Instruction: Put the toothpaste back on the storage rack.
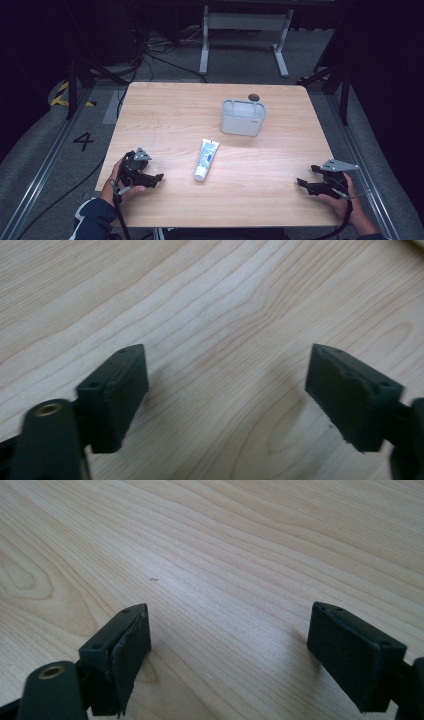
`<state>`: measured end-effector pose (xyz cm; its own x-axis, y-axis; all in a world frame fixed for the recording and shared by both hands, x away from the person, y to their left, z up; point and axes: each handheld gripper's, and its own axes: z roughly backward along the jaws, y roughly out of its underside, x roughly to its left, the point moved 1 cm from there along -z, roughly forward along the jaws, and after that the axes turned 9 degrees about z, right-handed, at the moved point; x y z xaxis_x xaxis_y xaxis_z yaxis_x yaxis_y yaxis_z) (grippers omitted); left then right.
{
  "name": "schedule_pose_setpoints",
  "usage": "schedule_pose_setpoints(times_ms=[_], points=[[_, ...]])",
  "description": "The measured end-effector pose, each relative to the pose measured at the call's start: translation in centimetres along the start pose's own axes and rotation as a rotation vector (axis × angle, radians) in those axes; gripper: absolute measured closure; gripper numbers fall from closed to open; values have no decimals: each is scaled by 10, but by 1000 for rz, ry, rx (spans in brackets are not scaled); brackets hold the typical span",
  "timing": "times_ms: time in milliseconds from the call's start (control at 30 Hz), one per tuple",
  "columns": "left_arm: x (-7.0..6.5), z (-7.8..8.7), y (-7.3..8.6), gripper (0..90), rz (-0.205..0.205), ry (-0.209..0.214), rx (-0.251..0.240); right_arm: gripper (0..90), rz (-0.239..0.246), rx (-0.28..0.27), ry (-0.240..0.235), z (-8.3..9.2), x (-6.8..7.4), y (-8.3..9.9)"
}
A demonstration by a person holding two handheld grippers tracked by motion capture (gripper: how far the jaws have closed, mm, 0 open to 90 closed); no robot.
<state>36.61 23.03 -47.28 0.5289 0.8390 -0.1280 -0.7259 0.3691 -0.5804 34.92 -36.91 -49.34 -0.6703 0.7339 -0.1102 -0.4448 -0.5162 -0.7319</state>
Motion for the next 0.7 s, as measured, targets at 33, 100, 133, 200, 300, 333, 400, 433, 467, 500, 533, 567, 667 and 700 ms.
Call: schedule_pose_setpoints(times_ms=[33, 100, 133, 200, 300, 333, 400, 433, 467, 500, 533, 567, 667, 700], points=[[-3, 1, -1, 166, 2, 1, 0, 179, 0, 0, 0, 0, 0, 0], [-6, 4, -4, 190, -5, 1, -15, 179, 0, 0, 0, 0, 0, 0], [-8, 6, -6, 187, -12, 4, -23, 179, 0, 0, 1, 0, 0, 0], [-15, 9, -9, 187, -20, -7, -35, 179, -1, -1, 1, 0, 0, 0], [-21, 10, -16, 186, -47, -6, -45, 179, 0, 0, 0, 0, 0, 0], [-21, 10, -16, 187, -47, -6, -45, 179, 0, 0, 0, 0, 0, 0], [-25, 10, -20, 186, -34, 15, -47, 179, 0, -1, 0, 0, 0, 0], [-27, 10, -23, 187, -40, 23, -51, 179, 0, -1, 1, 0, 0, 0], [-30, 9, -25, 186, -35, 24, -54, 179, 0, -1, 1, 0, 0, 0], [-31, 8, -27, 187, -43, 31, -51, 179, 0, -1, 1, 0, 0, 0], [-32, 8, -28, 187, -46, 38, -49, 179, -1, -1, 1, 0, 0, 0], [-34, 7, -32, 188, -62, 30, -55, 179, -1, -1, 1, 0, 0, 0], [-41, 5, -37, 195, -51, 40, -59, 180, -7, -2, 3, 0, 0, 0], [-42, 5, -41, 194, -58, 54, -51, 180, -8, -1, 4, 0, 1, 0]])
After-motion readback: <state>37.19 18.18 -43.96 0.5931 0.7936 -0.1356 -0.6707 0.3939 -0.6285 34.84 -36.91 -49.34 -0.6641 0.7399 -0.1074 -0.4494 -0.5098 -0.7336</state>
